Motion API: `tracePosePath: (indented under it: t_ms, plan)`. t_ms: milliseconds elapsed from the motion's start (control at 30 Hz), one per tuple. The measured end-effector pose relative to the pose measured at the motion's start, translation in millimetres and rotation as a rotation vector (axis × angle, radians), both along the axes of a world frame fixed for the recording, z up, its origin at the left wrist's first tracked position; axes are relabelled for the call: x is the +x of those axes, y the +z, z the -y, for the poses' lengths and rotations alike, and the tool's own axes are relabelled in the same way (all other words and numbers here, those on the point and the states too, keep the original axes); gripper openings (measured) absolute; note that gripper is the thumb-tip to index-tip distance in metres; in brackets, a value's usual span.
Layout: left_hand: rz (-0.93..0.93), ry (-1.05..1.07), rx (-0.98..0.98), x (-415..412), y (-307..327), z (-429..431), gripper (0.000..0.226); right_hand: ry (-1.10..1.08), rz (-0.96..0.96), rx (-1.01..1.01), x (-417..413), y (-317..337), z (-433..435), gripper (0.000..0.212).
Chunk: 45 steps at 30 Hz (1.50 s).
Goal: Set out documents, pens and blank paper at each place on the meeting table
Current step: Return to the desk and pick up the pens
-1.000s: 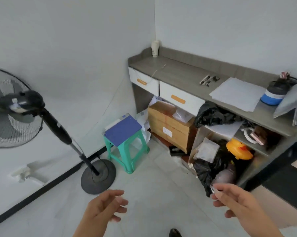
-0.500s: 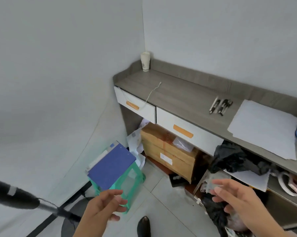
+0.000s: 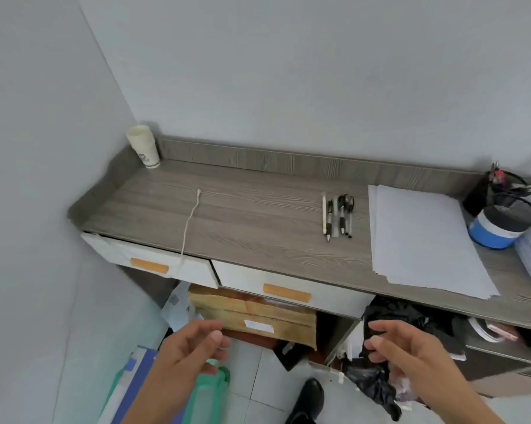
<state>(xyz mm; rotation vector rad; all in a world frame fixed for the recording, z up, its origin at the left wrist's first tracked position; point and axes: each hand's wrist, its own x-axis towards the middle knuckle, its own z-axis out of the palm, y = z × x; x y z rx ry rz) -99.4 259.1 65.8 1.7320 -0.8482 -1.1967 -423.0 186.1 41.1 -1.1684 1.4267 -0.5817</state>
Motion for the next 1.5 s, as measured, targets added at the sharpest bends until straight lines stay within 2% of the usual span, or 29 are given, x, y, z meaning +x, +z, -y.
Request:
tracePosePath:
  t_ms: [67, 167, 267, 367, 467, 567, 767, 933, 1067, 1167, 1267, 1400, 1500]
  plan:
    - [-0.013, -0.019, 0.015, 1, -4, 30, 0.011, -0.021, -0.033, -0.025, 2, -7, 32, 0.018]
    - [-0.019, -0.018, 0.050, 2, -6, 67, 0.018, -0.035, -0.138, -0.124, 13, -19, 89, 0.028]
    - [0.001, -0.039, 0.075, 6, 0, 99, 0.014, -0.040, -0.381, -0.286, 37, -30, 155, 0.063]
    - [0.041, -0.029, 0.088, 12, -3, 125, 0.016, 0.044, -0.672, -0.293, 61, -48, 216, 0.102]
    - [0.027, -0.005, 0.099, 18, -3, 141, 0.017, 0.115, -0.868, -0.276, 78, -63, 252, 0.112]
    - [0.026, -0.001, 0.118, 24, -7, 157, 0.018, 0.163, -0.982, -0.347, 86, -70, 272, 0.103]
    - [0.031, -0.101, 0.134, 36, -15, 201, 0.018, 0.232, -0.943, -0.293, 86, -57, 307, 0.083]
    - [0.011, -0.190, 0.094, 44, -15, 233, 0.018, 0.271, -1.074, -0.250, 93, -55, 328, 0.049]
    - [-0.012, -0.232, 0.078, 58, -16, 241, 0.018, 0.253, -1.134, -0.319, 105, -61, 323, 0.026]
    - [-0.028, -0.211, 0.082, 72, -16, 242, 0.017, 0.236, -1.108, -0.320, 102, -63, 321, 0.025]
    - [-0.036, -0.194, 0.085, 87, -15, 241, 0.017, 0.223, -0.967, -0.287, 103, -54, 318, 0.018]
    - [-0.034, -0.134, 0.040, 106, -10, 239, 0.016, 0.164, -0.584, -0.297, 132, -32, 305, 0.010]
    - [-0.019, -0.041, -0.060, 111, 1, 235, 0.016, 0.222, -0.330, -0.297, 163, -12, 289, 0.006]
